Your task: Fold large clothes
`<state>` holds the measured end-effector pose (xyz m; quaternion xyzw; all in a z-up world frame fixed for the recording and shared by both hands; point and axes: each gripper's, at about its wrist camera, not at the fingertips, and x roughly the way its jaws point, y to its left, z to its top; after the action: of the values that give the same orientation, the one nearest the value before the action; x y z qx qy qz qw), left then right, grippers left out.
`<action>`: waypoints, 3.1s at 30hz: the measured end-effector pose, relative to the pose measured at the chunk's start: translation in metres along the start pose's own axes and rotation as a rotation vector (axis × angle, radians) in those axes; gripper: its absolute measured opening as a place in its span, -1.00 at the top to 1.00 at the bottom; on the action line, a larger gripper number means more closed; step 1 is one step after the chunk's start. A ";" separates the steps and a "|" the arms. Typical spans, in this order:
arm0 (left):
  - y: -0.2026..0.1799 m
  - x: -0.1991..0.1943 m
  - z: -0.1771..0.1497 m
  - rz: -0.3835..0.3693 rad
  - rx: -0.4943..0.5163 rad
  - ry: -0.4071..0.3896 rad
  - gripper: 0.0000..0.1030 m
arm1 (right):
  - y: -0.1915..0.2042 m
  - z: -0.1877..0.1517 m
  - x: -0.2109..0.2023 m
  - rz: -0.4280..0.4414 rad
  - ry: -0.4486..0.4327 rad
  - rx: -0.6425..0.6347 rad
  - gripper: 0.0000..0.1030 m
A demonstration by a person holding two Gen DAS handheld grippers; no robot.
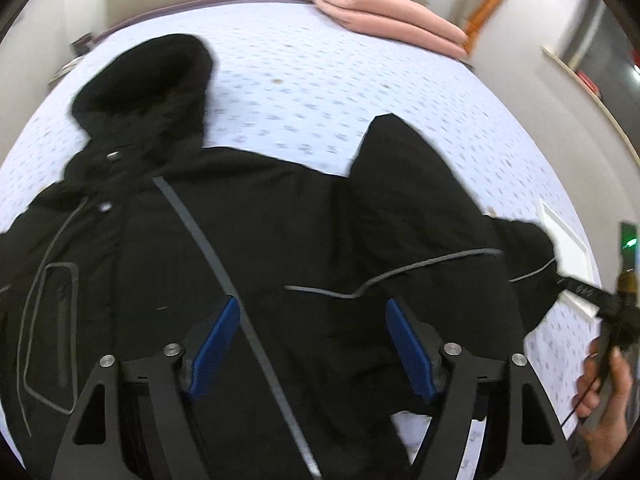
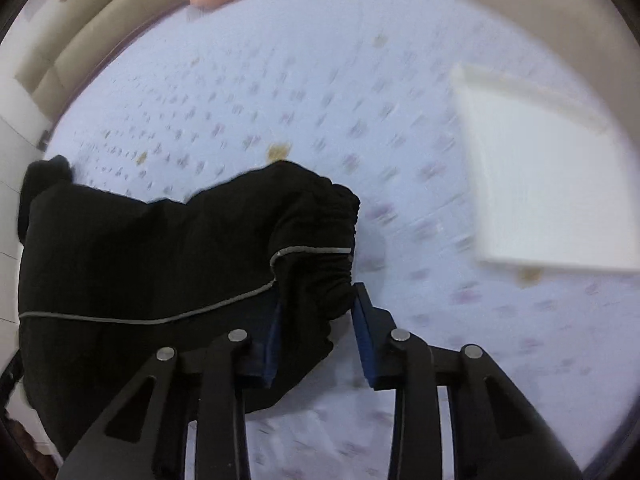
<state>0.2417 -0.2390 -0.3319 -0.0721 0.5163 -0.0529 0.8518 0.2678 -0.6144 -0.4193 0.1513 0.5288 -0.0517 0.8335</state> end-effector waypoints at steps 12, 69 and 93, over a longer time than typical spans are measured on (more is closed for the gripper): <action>-0.085 0.079 -0.015 -0.068 0.165 0.119 -0.43 | -0.114 0.003 -0.007 -0.215 -0.008 0.116 0.34; 0.276 -0.066 -0.080 0.116 -0.214 0.062 -0.42 | 0.443 -0.185 0.015 0.254 0.165 -0.551 0.64; 0.201 0.021 -0.038 -0.411 -0.227 0.111 0.74 | 0.307 -0.158 -0.057 0.205 0.121 -0.326 -0.27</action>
<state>0.2205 -0.0471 -0.4037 -0.2680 0.5392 -0.1708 0.7799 0.1821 -0.2792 -0.3701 0.0701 0.5610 0.1288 0.8148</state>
